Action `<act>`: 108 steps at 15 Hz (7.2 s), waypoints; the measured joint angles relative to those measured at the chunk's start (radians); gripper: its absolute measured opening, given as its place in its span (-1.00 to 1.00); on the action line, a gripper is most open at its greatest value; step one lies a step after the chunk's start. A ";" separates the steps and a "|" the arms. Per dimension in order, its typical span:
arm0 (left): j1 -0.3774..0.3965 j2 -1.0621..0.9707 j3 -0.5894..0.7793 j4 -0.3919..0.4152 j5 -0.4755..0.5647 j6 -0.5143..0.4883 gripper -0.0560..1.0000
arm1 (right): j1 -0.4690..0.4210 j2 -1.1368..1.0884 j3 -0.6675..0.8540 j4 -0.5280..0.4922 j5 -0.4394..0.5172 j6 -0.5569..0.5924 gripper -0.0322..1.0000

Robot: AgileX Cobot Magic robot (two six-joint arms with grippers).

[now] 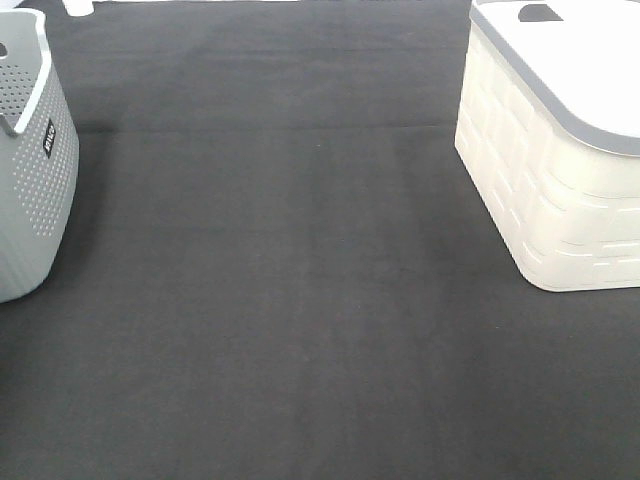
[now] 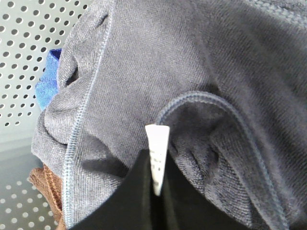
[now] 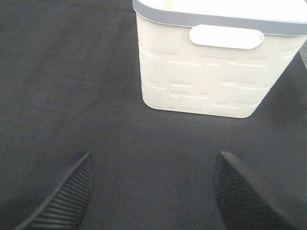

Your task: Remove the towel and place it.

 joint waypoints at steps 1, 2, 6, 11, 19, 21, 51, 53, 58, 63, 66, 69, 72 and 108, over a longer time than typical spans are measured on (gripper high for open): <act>0.000 -0.001 0.000 0.000 0.000 -0.005 -0.89 | 0.000 0.000 0.000 0.000 0.000 0.000 0.42; 0.000 -0.007 0.000 0.000 0.001 -0.005 -0.89 | 0.000 0.000 0.000 0.000 0.000 0.000 0.42; 0.000 -0.098 0.000 -0.004 0.026 -0.061 -0.89 | 0.000 0.000 0.000 0.000 0.000 0.000 0.42; 0.000 -0.281 0.000 -0.013 0.028 -0.200 -0.89 | 0.000 0.000 0.000 0.000 0.000 0.000 0.42; 0.000 -0.632 0.000 -0.051 -0.104 -0.238 -0.89 | 0.000 0.000 0.000 0.000 0.000 0.000 0.42; 0.000 -0.724 0.000 -0.111 -0.244 -0.239 -0.89 | 0.000 0.000 0.000 0.000 0.000 0.000 0.42; -0.790 -0.381 -0.227 0.864 0.267 -1.544 -0.89 | 0.000 0.117 -0.022 0.276 -0.263 -0.200 0.32; -0.814 -0.345 -0.227 0.862 0.287 -1.569 -0.89 | 0.000 0.281 -0.022 0.414 -0.343 -0.385 0.28; -0.844 -0.301 -0.227 0.864 0.286 -1.600 -0.89 | 0.000 0.695 -0.022 0.830 -0.530 -0.929 0.26; -0.844 -0.281 -0.227 0.866 0.282 -1.602 -0.89 | 0.088 1.131 -0.022 1.576 -0.645 -1.745 0.26; -0.844 -0.281 -0.227 0.866 0.266 -1.602 -0.89 | 0.361 1.444 -0.143 1.826 -0.842 -2.075 0.26; -0.844 -0.281 -0.227 0.868 0.265 -1.602 -0.89 | 0.396 1.589 -0.263 1.832 -0.849 -2.060 0.26; -0.844 -0.281 -0.227 0.869 0.264 -1.602 -0.89 | 0.397 1.829 -0.474 1.835 -0.849 -2.022 0.26; -0.844 -0.336 -0.227 0.824 0.234 -1.720 -0.89 | 0.398 1.973 -0.976 0.532 -0.208 -0.688 -0.90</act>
